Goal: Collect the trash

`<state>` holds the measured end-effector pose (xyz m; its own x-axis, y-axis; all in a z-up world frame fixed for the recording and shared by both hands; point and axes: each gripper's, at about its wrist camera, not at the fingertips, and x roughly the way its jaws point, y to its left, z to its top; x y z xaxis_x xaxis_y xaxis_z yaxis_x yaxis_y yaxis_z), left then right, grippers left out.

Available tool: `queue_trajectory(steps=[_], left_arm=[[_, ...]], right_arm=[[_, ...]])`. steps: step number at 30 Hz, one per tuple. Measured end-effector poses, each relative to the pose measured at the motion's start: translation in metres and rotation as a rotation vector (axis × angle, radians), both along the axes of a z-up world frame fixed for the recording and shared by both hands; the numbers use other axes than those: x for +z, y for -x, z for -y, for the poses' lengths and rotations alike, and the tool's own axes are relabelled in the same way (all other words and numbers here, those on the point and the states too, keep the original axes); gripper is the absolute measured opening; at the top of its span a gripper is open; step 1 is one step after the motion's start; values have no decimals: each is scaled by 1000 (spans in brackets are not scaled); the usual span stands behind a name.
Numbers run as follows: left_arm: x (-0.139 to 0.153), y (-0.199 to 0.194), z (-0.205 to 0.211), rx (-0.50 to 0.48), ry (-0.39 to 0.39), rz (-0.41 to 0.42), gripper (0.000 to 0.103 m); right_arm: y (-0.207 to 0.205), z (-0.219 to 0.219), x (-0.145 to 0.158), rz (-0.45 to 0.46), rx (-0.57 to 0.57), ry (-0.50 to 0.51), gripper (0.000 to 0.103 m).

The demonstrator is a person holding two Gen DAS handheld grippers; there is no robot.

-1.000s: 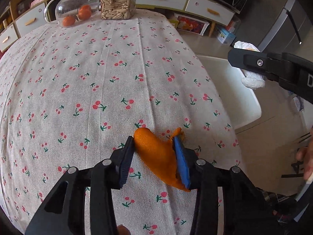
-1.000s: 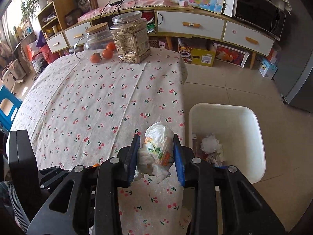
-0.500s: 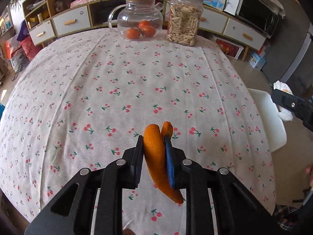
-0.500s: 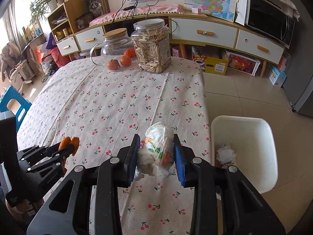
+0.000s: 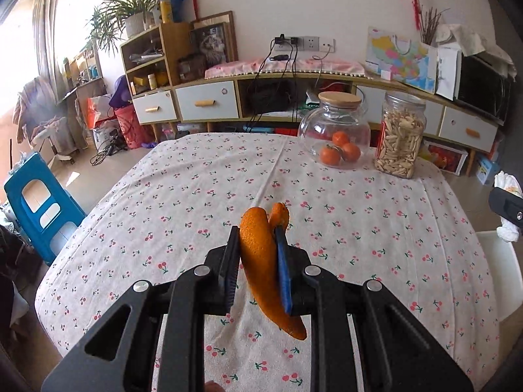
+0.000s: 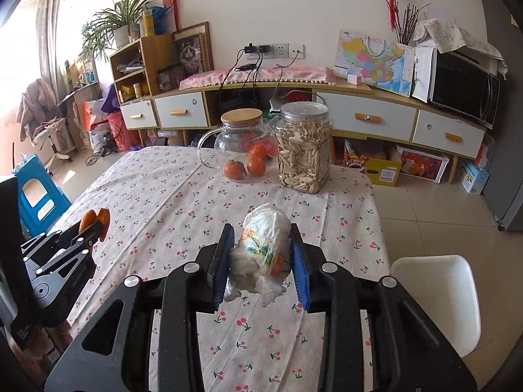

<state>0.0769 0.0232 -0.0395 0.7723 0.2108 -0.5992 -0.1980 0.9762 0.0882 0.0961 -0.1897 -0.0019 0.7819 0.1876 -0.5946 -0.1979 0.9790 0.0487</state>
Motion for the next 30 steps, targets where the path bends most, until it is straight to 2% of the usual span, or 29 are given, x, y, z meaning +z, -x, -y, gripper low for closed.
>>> queue_trajectory(steps=[3, 12, 30], left_arm=[[6, 1, -2, 10, 3, 31, 21], [17, 4, 9, -6, 23, 79, 21], [32, 5, 69, -130, 68, 107, 21]], right_arm=[[0, -3, 3, 42, -20, 25, 32], [2, 0, 6, 95, -61, 75, 32], [19, 49, 21, 155, -168, 106, 34]])
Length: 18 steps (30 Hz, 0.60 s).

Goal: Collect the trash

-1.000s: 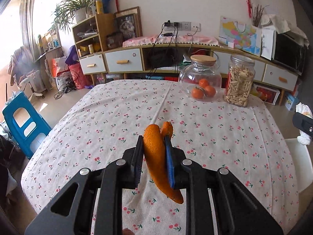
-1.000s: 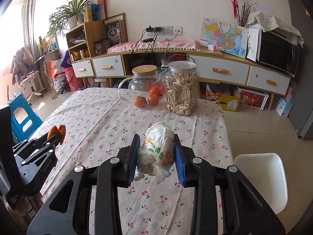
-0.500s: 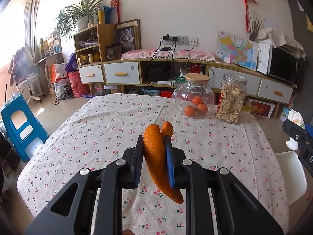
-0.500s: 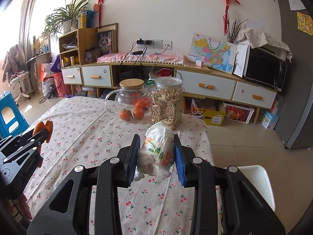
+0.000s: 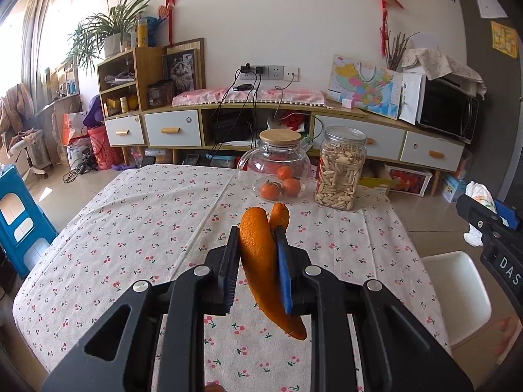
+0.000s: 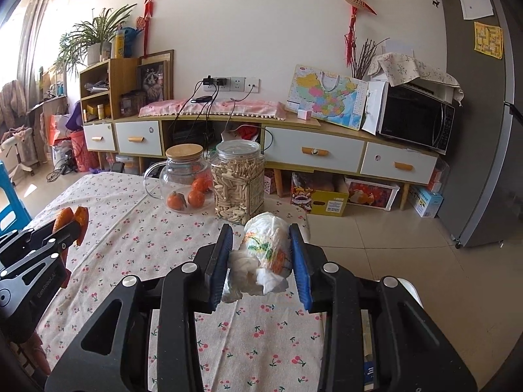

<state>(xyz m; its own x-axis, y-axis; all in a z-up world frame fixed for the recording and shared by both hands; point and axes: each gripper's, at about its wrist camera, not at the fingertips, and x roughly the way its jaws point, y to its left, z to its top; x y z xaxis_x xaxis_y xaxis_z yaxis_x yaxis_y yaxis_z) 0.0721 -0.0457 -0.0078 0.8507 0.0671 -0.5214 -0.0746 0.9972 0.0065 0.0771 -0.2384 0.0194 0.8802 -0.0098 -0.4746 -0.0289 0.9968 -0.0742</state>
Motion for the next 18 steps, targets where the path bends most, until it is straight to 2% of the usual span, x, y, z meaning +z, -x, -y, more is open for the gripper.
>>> queue_trajectory(steps=[8, 12, 18], left_arm=[[0, -2, 28, -40, 16, -14, 21], [1, -2, 53, -85, 1, -15, 21], [11, -3, 94, -157, -20, 1, 21]], right_arm=[[6, 55, 8, 10, -117, -18, 36], [6, 87, 7, -4, -193, -60, 36], [2, 131, 2, -23, -331, -42, 36]])
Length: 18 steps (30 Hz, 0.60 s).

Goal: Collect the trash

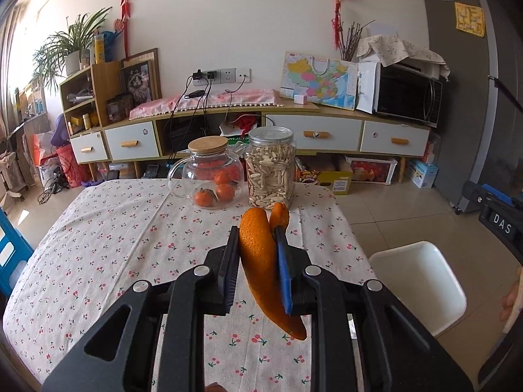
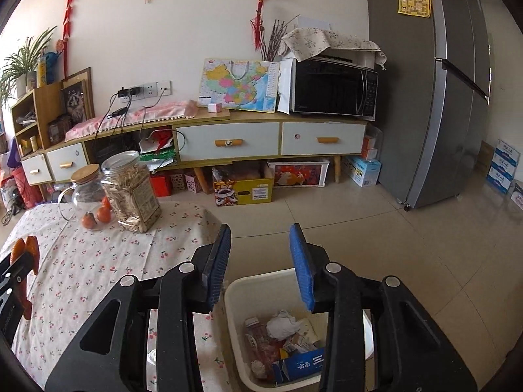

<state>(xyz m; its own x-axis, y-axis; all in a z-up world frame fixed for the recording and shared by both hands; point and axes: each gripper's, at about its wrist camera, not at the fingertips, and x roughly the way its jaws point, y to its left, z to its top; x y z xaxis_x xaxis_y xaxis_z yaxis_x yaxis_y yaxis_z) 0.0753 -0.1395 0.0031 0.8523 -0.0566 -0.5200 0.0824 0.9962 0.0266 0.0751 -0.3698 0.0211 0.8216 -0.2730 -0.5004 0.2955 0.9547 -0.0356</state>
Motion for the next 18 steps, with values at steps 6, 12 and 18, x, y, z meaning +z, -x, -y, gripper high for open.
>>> queue_trajectory(steps=[6, 12, 18], left_arm=[[12, -3, 47, -82, 2, 17, 21], [26, -3, 60, -112, 51, 14, 21], [23, -1, 40, -77, 41, -1, 21]], right_arm=[[11, 46, -1, -1, -65, -74, 60], [-7, 30, -36, -232, 266, -198, 89], [-10, -53, -84, -477, 603, -23, 89]])
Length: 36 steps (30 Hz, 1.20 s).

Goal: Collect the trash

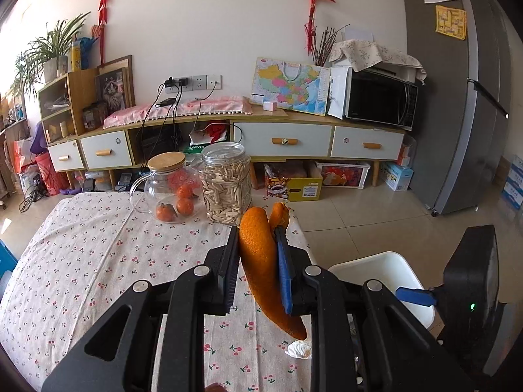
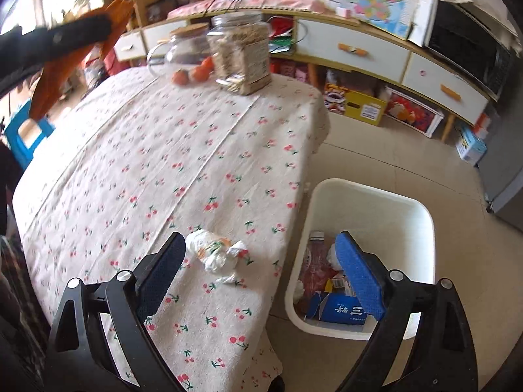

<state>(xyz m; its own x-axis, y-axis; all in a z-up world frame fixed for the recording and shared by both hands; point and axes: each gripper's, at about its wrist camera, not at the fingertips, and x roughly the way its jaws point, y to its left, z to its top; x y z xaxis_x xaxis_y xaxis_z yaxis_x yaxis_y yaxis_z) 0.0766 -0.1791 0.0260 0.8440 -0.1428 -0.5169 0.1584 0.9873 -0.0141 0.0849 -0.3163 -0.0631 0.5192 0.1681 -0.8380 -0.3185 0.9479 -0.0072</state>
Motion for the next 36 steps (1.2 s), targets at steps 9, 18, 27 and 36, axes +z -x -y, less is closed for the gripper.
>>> queue_trajectory(steps=[9, 18, 27, 36], left_arm=[[-9, 2, -36, 44, -5, -22, 22], [-20, -3, -57, 67, 10, -52, 22], [-24, -4, -66, 80, 14, -56, 22], [-19, -4, -59, 74, 1, -34, 22]], right_arm=[[-6, -38, -45, -137, 95, 63, 85], [-13, -45, -51, -185, 90, 25, 38], [-21, -47, -28, -108, 56, 10, 37], [-18, -19, 34, 145, -126, -30, 37]])
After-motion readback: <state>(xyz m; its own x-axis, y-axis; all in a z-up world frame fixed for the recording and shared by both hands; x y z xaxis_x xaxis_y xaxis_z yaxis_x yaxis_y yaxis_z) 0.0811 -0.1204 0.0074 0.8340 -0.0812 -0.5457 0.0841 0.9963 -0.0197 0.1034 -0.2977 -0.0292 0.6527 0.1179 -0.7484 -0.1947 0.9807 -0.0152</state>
